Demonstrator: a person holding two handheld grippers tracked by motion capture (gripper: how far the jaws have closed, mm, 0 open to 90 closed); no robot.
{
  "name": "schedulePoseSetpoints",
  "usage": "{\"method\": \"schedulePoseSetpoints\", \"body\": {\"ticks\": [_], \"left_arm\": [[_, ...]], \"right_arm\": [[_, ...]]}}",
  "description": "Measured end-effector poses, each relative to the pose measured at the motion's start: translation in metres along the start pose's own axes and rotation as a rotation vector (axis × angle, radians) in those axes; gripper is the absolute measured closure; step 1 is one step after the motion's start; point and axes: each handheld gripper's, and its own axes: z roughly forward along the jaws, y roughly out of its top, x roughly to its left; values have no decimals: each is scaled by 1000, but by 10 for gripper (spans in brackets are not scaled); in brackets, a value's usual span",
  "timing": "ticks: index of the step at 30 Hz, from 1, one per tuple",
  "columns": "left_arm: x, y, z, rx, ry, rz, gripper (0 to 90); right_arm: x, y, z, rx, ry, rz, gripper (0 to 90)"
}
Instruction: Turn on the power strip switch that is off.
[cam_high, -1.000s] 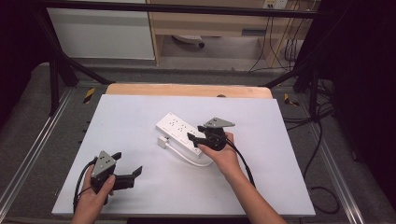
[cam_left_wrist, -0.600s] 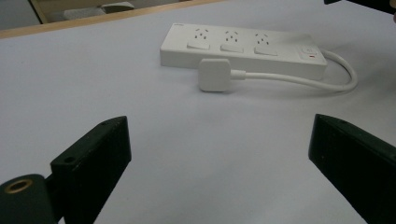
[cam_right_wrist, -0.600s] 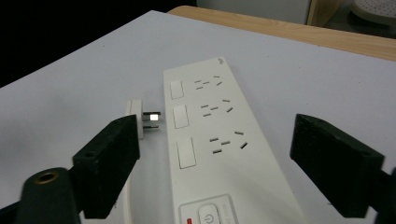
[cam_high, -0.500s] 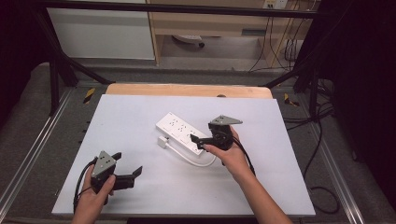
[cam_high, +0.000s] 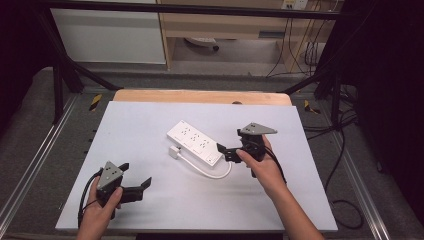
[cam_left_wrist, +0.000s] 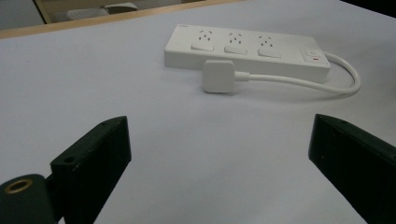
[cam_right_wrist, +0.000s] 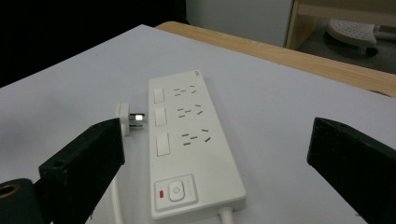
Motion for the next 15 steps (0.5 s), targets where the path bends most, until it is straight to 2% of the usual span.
{"method": "schedulePoseSetpoints", "body": {"ticks": [9, 15], "left_arm": [[0, -1, 1, 6, -1, -2, 59], [0, -1, 1, 4, -1, -6, 59]], "right_arm": [[-11, -3, -35, -32, -35, -9, 43], [-19, -13, -57, -46, -59, -12, 42]]}}
